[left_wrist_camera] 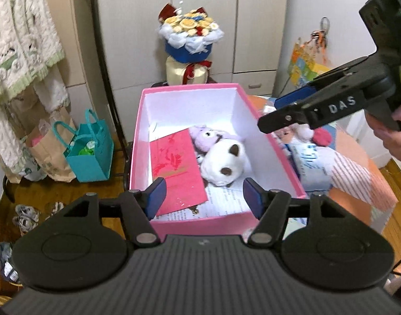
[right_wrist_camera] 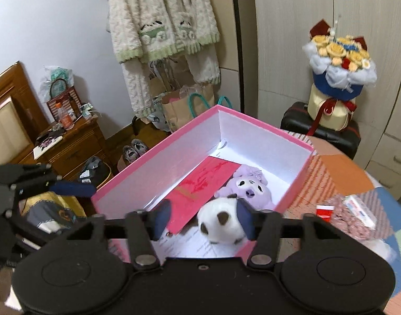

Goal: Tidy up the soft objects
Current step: 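Open the right gripper to release the envelope inside the box, then withdraw the right gripper up and out of the pink box, then move the left gripper to the white wet-wipes pack and grasp it, then carry the wipes pack with the left gripper and release it into the box, then withdraw the left gripper from the box toward the toothpaste tube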

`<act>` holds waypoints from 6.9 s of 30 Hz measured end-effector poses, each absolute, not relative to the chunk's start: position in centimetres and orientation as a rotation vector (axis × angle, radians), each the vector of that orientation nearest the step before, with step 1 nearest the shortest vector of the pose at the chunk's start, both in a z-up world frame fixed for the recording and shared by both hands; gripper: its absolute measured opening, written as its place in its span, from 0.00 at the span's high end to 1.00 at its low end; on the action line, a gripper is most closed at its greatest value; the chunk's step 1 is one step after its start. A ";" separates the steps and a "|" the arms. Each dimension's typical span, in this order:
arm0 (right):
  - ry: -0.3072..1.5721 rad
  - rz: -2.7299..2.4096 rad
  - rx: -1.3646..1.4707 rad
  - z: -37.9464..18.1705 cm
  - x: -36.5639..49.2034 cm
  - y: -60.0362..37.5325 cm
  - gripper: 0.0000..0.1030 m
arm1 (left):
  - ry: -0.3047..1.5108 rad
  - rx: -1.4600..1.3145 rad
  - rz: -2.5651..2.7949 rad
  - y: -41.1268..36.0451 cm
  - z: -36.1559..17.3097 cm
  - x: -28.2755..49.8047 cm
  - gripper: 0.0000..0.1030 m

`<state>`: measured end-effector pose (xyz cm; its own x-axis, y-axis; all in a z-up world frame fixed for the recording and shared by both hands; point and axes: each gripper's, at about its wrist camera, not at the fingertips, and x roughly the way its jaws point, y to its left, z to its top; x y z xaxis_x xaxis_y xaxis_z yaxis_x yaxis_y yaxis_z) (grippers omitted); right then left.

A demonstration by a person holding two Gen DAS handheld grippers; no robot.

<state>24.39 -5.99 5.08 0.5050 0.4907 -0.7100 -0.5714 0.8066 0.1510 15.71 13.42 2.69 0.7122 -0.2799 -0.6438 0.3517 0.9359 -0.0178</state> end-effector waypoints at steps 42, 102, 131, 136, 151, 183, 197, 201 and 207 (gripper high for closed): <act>0.656 0.580 -0.268 2.6 3.2 -21.0 0.14 | 0.754 0.243 -0.707 -3.0 2.1 7.8 0.06; 0.659 0.443 -0.109 -12.2 17.8 -19.4 0.35 | 0.876 -0.069 -0.558 -8.8 -11.4 22.6 0.62; 0.735 0.470 -0.263 -7.6 7.9 -16.4 0.30 | 1.008 -0.058 -0.703 -6.0 -7.4 13.2 0.61; 0.735 0.494 -0.320 -6.0 5.6 -15.1 0.30 | 1.000 -0.055 -0.720 -4.4 -5.8 10.7 0.61; 0.641 0.621 -0.308 1.1 3.2 -11.2 0.32 | 0.816 -0.041 -0.696 2.8 1.2 6.1 0.61; 0.531 0.752 -0.256 2.9 19.1 -1.9 0.31 | 0.686 -0.155 -0.466 13.0 3.0 20.0 0.61; 0.760 0.797 -0.235 -2.0 29.1 0.6 0.31 | 0.829 -0.268 -0.401 15.2 -2.9 28.6 0.61; 0.806 0.784 -0.280 -2.9 30.4 1.6 0.31 | 0.852 -0.281 -0.385 15.4 -3.9 29.6 0.61; 0.810 0.734 -0.406 -3.5 30.7 2.4 0.30 | 0.836 -0.235 -0.348 15.3 -3.9 29.7 0.60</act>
<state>30.66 2.36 -3.46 0.4673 0.4318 -0.7714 -0.7251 0.6864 -0.0550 29.67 15.27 -3.88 0.6191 -0.3911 -0.6811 0.2086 0.9179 -0.3375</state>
